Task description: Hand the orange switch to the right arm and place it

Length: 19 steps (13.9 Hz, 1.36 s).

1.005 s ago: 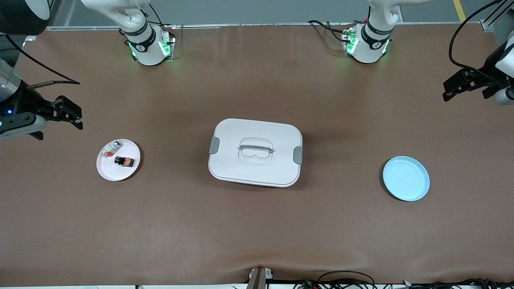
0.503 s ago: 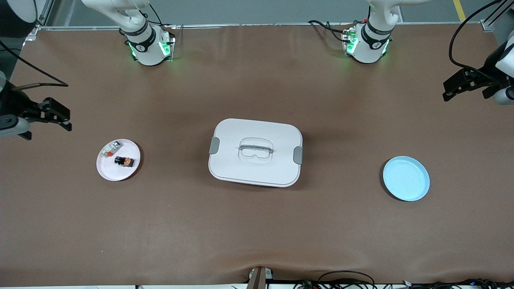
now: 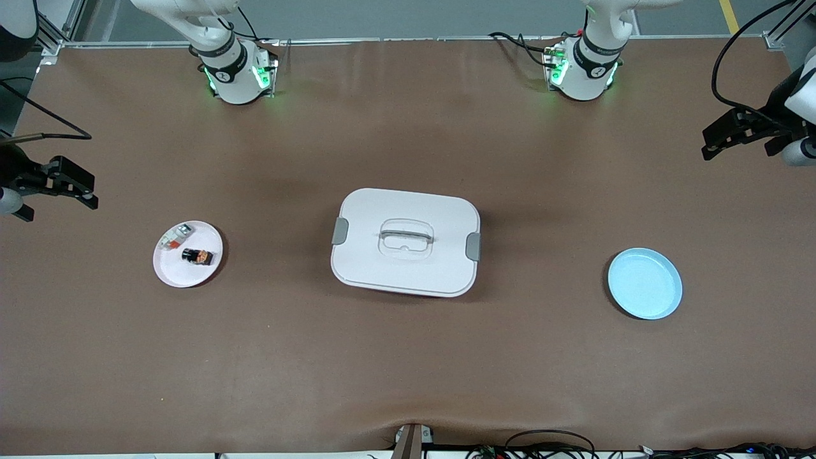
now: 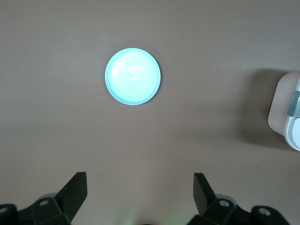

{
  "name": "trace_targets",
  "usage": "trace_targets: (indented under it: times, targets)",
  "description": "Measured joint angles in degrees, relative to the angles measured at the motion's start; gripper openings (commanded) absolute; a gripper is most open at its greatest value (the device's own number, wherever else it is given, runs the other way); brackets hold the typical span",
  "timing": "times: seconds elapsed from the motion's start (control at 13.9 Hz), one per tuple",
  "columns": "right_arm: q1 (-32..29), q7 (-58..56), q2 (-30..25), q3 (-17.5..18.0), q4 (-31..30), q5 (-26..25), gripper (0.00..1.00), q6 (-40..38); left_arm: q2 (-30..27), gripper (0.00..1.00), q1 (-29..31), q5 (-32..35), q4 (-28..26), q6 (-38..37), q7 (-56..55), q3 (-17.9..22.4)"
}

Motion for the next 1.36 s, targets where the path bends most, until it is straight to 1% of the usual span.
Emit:
trace_targets:
  times: [0.72,1.15,1.36]
  targets:
    - [-0.52,2.84,-0.07,-0.17,0.14,0.00,1.00,-0.15,-0.39,1.00,0.28,0.00,-0.20,-1.01,0.00,0.01]
    - [-0.93,8.04,-1.27,-0.04,0.33,0.04,1.00,-0.58,-0.39,1.00,0.16,0.00,-0.34,-0.80,0.00,-0.43]
    - [-1.36,8.82,-1.27,-0.11,0.28,1.71,1.00,-1.47,-0.46,1.00,0.14,0.00,-0.82,-0.25,0.00,-0.74]
